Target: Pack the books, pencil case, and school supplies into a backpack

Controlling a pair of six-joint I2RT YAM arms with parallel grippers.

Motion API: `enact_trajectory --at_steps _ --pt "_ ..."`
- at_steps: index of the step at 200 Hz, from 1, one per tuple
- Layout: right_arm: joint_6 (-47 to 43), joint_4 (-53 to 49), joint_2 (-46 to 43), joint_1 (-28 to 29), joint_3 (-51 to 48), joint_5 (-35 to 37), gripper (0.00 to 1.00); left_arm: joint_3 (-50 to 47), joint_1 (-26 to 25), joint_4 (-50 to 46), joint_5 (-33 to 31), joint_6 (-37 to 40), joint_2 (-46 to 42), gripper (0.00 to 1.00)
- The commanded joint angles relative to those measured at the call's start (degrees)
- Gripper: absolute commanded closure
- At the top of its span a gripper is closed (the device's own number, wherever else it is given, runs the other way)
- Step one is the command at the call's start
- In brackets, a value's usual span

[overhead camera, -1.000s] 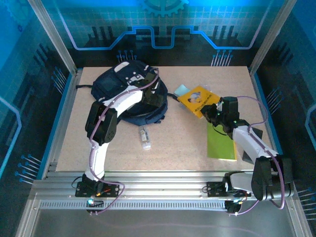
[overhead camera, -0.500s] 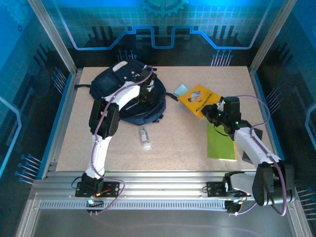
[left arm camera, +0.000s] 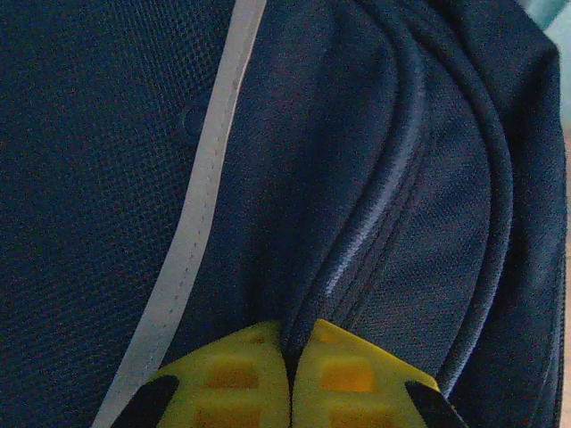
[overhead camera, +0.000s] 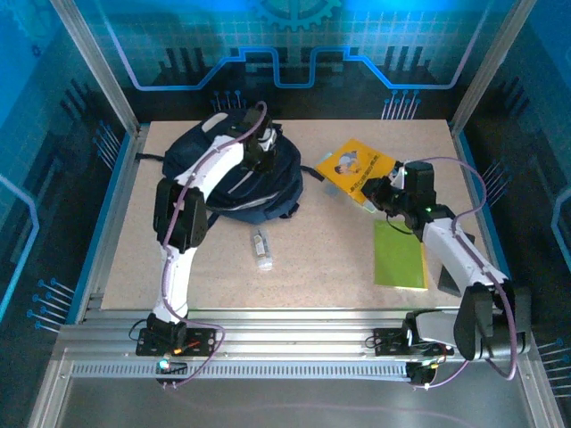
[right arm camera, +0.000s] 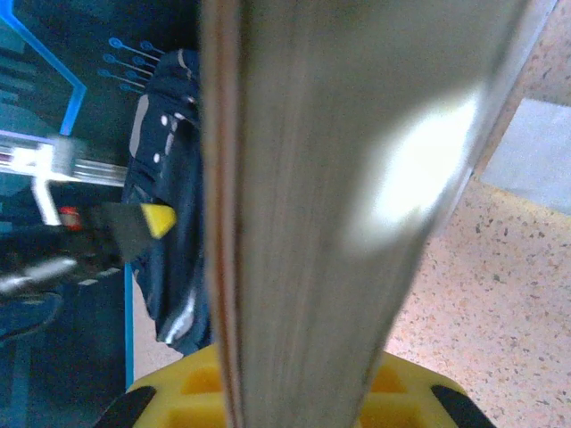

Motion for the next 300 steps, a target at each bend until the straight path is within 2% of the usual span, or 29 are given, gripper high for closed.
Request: enact_trajectory --at_steps 1,37,82,162,232,240,254,261,277,300 --pt "-0.5 5.8 1.3 -0.7 2.3 -4.0 1.0 7.9 1.6 -4.0 6.2 -1.4 -6.4 1.0" --pt "0.1 8.6 4.3 1.7 4.2 -5.8 1.0 12.2 3.8 -4.6 12.4 -3.4 -6.5 1.0" --pt "2.8 16.9 12.8 9.3 8.9 -6.1 1.0 12.9 6.7 -2.9 22.1 -7.4 -6.8 1.0" --pt "12.1 29.8 42.5 20.0 29.4 -8.4 1.0 12.5 8.4 0.1 27.7 -11.4 -8.5 1.0" --pt "15.3 29.3 62.9 26.8 49.6 -3.2 1.0 8.5 9.0 3.6 27.4 -13.4 -11.6 1.0" --pt "15.5 28.4 64.2 27.0 51.5 -3.2 0.92 7.3 9.1 4.6 27.2 -13.8 -12.1 1.0" --pt "15.7 26.3 65.0 27.1 53.3 -3.9 0.68 4.3 9.6 6.8 26.8 -14.7 -13.0 1.0" --pt "15.6 25.7 64.2 27.0 52.7 -4.0 0.59 2.7 9.9 7.9 26.4 -15.3 -13.5 1.0" --pt "14.2 24.3 60.0 26.1 48.2 -3.5 0.44 -0.5 10.7 10.2 25.3 -16.1 -14.3 1.0" --pt "10.9 21.9 50.3 24.0 38.3 -3.5 0.31 -5.2 11.4 12.7 22.6 -16.4 -15.2 1.0"
